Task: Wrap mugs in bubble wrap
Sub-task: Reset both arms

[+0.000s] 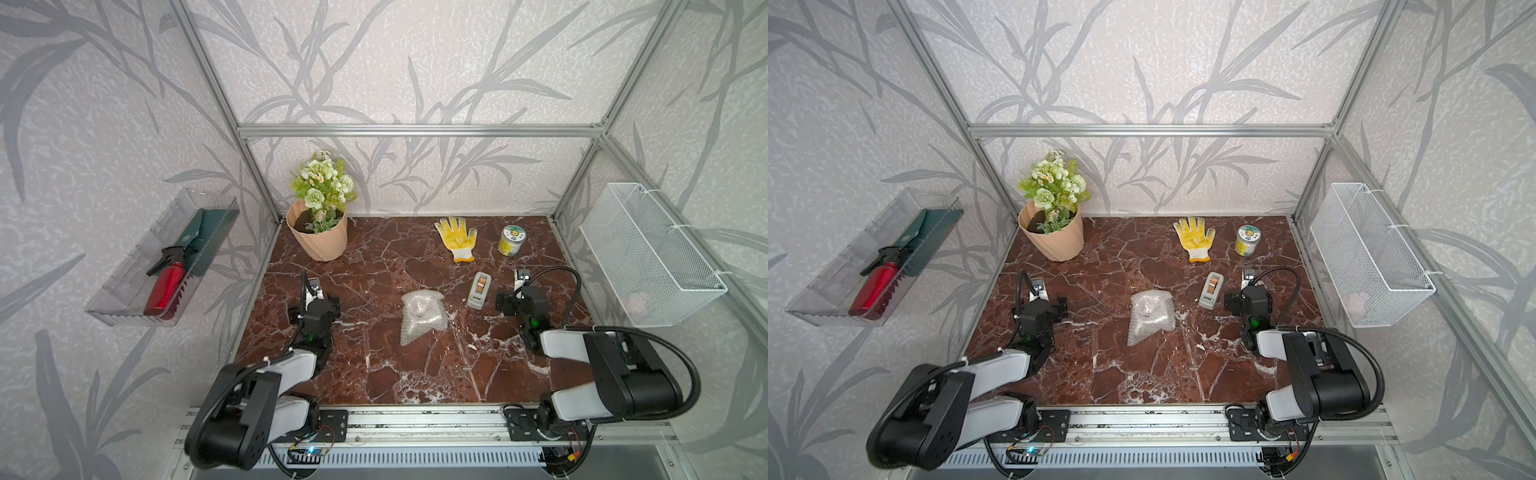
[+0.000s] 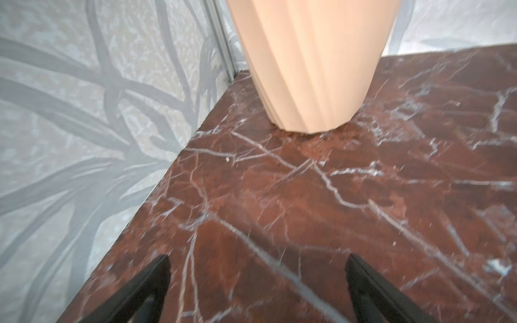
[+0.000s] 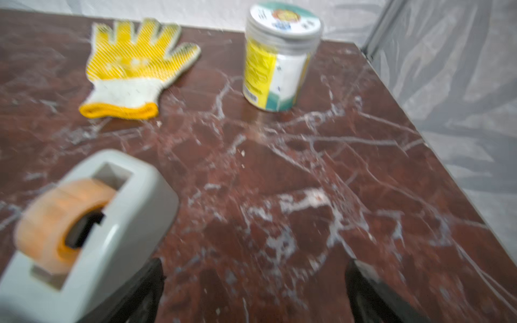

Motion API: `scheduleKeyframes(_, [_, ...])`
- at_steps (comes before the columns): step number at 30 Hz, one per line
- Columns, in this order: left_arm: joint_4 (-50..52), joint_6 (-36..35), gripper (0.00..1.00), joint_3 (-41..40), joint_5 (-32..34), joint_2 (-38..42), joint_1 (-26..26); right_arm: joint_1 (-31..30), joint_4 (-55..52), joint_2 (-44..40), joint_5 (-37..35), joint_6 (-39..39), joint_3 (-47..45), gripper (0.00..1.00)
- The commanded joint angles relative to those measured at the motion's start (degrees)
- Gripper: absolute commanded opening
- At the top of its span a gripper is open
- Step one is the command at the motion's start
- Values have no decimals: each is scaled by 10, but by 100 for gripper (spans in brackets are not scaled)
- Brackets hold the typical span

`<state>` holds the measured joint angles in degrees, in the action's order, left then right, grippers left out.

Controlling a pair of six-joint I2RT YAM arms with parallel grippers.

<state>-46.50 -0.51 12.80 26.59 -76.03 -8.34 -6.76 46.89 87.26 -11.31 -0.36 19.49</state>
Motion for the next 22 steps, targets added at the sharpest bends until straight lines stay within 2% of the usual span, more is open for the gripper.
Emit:
scheduleKeyframes(1, [-171,-3,99,19,-84,-90,37,10,123,33,46,-21,-4,99])
scheduleKeyframes(3, [-266,-12,99,20,-94,-169,48,12,68,19,51,-16,16,99])
scheduleKeyframes(4, [-244,-11,99,22,-89,-163,45,11,84,25,50,-18,16,99])
scheduleKeyframes(5, [-158,10,99,39,-82,-135,48,11,122,38,51,-21,8,99])
scheduleKeyframes(6, [-75,30,99,72,-61,-118,52,11,110,36,50,-21,8,99])
scheduleKeyframes(7, [-31,44,99,100,-38,-122,57,11,90,29,50,-19,13,99])
scheduleKeyframes(9, [-109,49,99,76,-64,-142,79,11,113,37,59,-28,10,99])
scheduleKeyframes(11, [-83,51,99,81,-65,-134,77,4,107,34,74,-41,9,99])
scheduleKeyframes(13, [-80,44,99,84,-75,-134,77,3,96,34,117,-58,15,99])
scheduleKeyframes(14, [-107,38,99,78,-78,-142,77,3,99,33,116,-58,14,99])
scheduleKeyframes(22, [-91,40,99,85,-81,-141,76,3,102,35,117,-57,13,99])
